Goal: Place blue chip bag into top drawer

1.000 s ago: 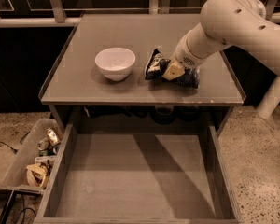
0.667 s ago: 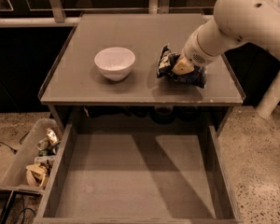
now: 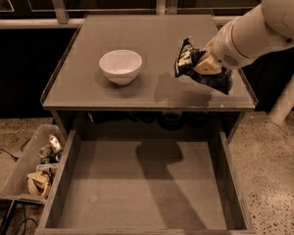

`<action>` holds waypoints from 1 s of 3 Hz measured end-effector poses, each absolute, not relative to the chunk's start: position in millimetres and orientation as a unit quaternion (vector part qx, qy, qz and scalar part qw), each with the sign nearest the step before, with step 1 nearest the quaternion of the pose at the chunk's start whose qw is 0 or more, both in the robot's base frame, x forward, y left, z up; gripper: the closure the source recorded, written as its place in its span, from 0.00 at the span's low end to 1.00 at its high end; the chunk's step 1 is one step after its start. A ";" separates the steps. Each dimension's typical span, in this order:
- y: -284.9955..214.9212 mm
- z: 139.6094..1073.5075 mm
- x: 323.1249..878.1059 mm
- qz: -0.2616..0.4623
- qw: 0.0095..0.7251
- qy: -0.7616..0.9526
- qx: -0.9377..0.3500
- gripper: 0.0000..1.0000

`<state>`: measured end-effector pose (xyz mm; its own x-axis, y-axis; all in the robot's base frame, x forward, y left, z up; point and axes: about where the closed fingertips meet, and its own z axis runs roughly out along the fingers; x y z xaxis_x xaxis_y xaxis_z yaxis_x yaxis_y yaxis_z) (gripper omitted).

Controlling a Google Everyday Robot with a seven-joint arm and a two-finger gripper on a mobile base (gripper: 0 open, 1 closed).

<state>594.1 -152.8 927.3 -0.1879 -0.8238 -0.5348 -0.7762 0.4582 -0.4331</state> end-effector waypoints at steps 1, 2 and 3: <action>-152.7 932.7 563.3 -0.019 0.376 0.766 -0.522 1.00; -152.6 931.3 529.3 -0.001 0.377 0.767 -0.520 1.00; -149.8 916.7 486.6 0.026 0.369 0.776 -0.511 1.00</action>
Offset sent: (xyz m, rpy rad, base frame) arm -0.1066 -0.0027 -0.0025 0.0972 0.0494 0.0308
